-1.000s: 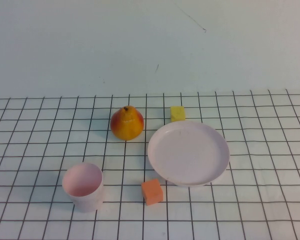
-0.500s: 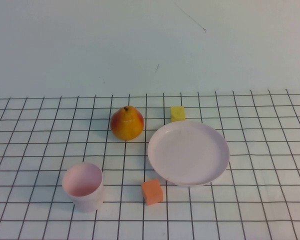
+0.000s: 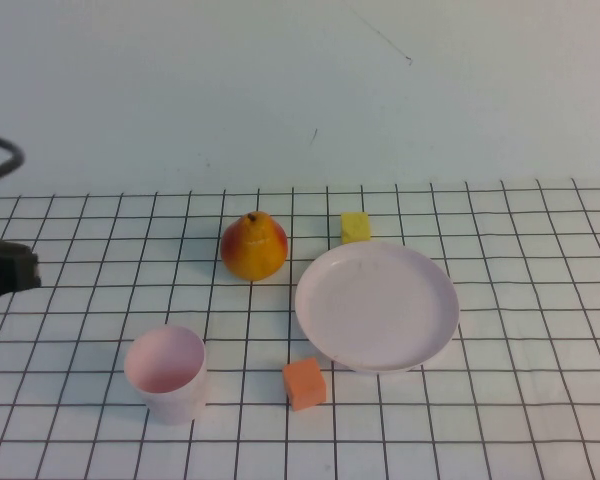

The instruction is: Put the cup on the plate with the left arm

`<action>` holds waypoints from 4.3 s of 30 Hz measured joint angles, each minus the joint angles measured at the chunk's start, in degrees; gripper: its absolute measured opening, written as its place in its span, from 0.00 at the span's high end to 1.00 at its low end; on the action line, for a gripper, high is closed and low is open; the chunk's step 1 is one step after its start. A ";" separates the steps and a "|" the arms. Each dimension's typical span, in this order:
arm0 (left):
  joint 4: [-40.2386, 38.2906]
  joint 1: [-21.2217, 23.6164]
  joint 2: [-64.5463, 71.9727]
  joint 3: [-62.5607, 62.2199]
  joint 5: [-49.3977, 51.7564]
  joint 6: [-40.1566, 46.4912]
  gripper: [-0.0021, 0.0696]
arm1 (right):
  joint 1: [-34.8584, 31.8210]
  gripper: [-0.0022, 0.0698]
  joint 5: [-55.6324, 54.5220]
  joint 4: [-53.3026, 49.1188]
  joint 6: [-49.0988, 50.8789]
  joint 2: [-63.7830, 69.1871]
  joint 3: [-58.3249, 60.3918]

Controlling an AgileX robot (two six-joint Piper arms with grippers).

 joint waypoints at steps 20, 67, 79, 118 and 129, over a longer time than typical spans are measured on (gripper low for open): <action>-1.16 -3.82 33.08 -13.55 14.04 6.13 0.38 | 0.00 0.97 0.00 0.00 0.00 0.00 0.00; 10.23 -29.84 68.29 -57.46 13.30 -8.46 0.96 | 0.00 0.97 0.00 0.00 0.00 0.00 0.00; 13.26 -31.66 74.45 -67.44 18.65 -9.54 0.50 | 0.00 0.97 0.00 0.00 0.00 0.00 0.00; 38.91 -31.08 30.24 -84.89 35.32 -13.72 0.97 | 0.00 0.97 0.00 0.00 0.00 0.00 0.00; 37.99 -31.08 30.58 -83.37 35.32 -13.31 0.97 | 0.00 0.97 0.00 0.00 0.00 0.00 0.00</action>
